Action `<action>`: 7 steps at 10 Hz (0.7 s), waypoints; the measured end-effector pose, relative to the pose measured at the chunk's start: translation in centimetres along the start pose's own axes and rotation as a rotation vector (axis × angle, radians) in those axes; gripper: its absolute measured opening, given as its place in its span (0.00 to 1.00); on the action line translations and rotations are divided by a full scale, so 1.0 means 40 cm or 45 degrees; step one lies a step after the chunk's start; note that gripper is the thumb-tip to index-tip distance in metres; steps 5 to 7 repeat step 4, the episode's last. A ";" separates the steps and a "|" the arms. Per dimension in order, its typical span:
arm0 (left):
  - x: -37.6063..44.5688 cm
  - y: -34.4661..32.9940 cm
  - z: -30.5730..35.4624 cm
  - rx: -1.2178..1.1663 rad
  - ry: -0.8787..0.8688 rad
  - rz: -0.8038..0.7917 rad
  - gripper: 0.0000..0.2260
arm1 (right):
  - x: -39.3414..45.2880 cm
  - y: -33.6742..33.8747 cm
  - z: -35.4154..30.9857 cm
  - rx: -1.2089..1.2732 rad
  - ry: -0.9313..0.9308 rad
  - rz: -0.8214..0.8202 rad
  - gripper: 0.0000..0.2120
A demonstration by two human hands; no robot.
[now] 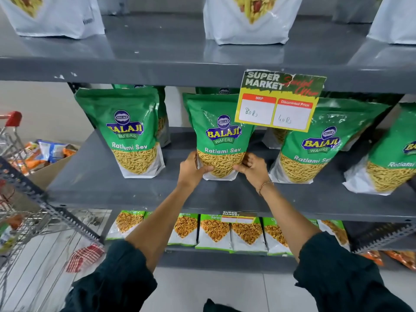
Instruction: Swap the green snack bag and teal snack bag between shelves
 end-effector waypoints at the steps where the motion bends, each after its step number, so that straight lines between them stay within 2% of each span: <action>1: 0.003 -0.004 -0.010 -0.002 0.007 -0.024 0.29 | -0.005 0.000 -0.001 -0.008 0.031 -0.010 0.22; 3: -0.019 -0.011 0.000 0.076 0.021 -0.099 0.30 | -0.015 -0.007 -0.023 -0.007 0.010 -0.116 0.24; 4: -0.027 -0.015 0.001 0.075 -0.002 -0.127 0.34 | -0.020 -0.009 -0.033 0.035 -0.036 -0.151 0.25; 7: -0.027 -0.015 0.001 0.075 -0.002 -0.127 0.34 | -0.020 -0.009 -0.033 0.035 -0.036 -0.151 0.25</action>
Point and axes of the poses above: each hand's wrist, its own x-axis towards the middle knuckle, its own y-axis out of the back of the hand, z = x × y, the point moved 4 cm from there along x, towards the middle knuckle, and after that the axes turned 12 degrees about y, right-handed, at the moved point
